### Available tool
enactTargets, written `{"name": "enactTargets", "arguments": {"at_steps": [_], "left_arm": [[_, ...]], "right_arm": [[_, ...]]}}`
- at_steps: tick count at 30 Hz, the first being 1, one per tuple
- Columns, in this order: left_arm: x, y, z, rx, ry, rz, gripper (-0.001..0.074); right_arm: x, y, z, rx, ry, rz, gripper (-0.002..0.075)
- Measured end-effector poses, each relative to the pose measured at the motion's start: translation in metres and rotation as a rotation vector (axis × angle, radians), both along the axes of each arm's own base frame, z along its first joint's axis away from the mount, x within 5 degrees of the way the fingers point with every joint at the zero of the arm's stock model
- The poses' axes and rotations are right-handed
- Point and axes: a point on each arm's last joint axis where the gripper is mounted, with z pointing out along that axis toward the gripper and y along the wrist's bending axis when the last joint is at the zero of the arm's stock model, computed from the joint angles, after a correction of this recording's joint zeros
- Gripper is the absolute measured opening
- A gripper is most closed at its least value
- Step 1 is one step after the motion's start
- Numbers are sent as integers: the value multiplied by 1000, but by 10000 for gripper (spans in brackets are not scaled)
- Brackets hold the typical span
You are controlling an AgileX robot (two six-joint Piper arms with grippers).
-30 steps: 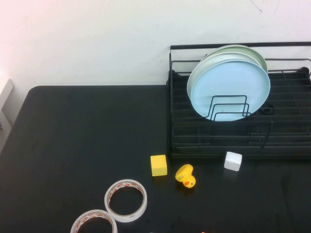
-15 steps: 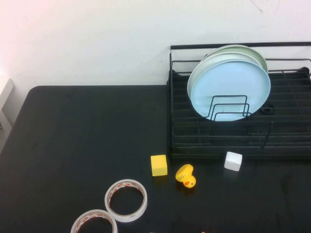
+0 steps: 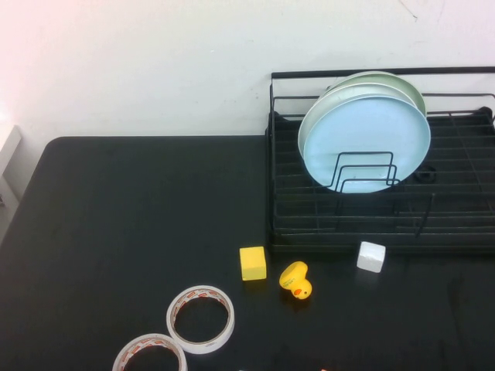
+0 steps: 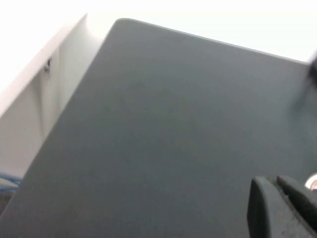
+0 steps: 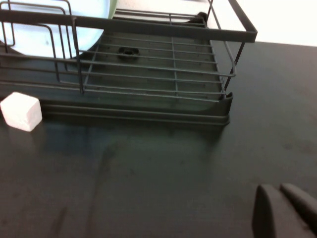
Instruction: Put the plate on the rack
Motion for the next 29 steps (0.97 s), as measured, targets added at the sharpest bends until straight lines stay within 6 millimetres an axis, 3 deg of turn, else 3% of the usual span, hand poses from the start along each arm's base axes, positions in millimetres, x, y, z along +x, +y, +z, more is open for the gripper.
{"name": "enactTargets", "arguments": {"at_steps": [29], "left_arm": [[0, -1, -1, -31, 3, -2, -1]], "right_arm": [[0, 0, 0, 0, 0, 0, -2]]}}
